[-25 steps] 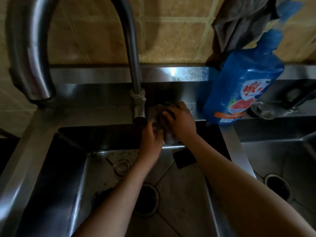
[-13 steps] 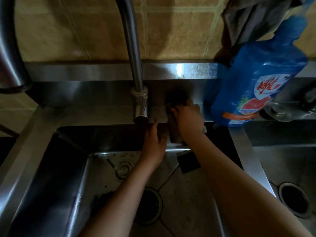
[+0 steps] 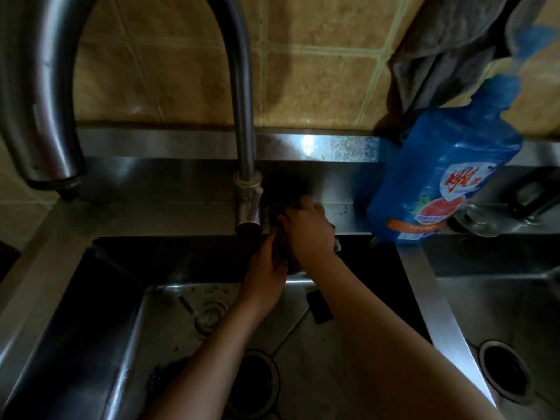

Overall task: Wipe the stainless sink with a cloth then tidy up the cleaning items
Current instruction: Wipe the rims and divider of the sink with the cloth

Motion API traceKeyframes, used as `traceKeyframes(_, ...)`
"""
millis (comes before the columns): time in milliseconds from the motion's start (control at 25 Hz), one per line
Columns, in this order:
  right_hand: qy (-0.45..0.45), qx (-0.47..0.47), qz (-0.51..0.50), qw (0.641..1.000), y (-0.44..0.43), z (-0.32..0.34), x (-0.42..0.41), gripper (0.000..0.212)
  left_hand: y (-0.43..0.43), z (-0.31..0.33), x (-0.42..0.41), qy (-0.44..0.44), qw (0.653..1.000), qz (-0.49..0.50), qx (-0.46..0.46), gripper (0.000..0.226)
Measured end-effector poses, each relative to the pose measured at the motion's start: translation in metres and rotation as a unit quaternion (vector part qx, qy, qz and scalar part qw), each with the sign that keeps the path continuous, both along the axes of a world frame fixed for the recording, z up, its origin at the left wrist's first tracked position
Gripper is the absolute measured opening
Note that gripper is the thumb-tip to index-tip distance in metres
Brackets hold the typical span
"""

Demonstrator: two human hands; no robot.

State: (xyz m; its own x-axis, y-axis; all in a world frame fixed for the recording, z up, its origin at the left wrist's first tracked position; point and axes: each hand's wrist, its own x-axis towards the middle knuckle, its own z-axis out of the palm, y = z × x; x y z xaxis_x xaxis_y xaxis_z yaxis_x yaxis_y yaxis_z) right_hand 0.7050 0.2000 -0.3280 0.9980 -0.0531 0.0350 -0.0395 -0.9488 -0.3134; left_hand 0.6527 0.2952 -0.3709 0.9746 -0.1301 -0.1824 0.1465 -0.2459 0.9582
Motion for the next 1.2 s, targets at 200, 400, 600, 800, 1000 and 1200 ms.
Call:
traceKeyframes(200,0.019,-0.072,-0.122,0.99,-0.035,0.0,0.001,0.034,-0.014,0.005,0.01,-0.004,0.995,0.019,0.099,0.054)
traceKeyframes(400,0.02,-0.079,-0.203,0.976,-0.058,-0.004,-0.027,0.032,-0.041,0.008,0.012,0.006,0.995,-0.003,0.095,0.05)
traceKeyframes(600,-0.005,-0.052,-0.078,0.996,-0.037,-0.006,-0.031,0.026,-0.042,0.003,0.013,0.043,0.997,-0.018,0.064,0.045)
traceKeyframes(800,0.008,-0.106,-0.113,0.988,-0.054,-0.001,-0.004,0.031,-0.031,0.003,0.014,0.04,0.992,-0.033,0.115,0.045)
traceKeyframes(1000,0.004,-0.123,-0.159,0.98,-0.058,-0.004,-0.016,0.03,-0.03,0.003,0.013,0.039,0.991,-0.048,0.12,0.051)
traceKeyframes(1200,0.035,-0.073,-0.138,0.987,-0.056,-0.004,-0.028,0.031,-0.026,0.006,0.005,0.047,0.986,-0.071,0.143,0.06)
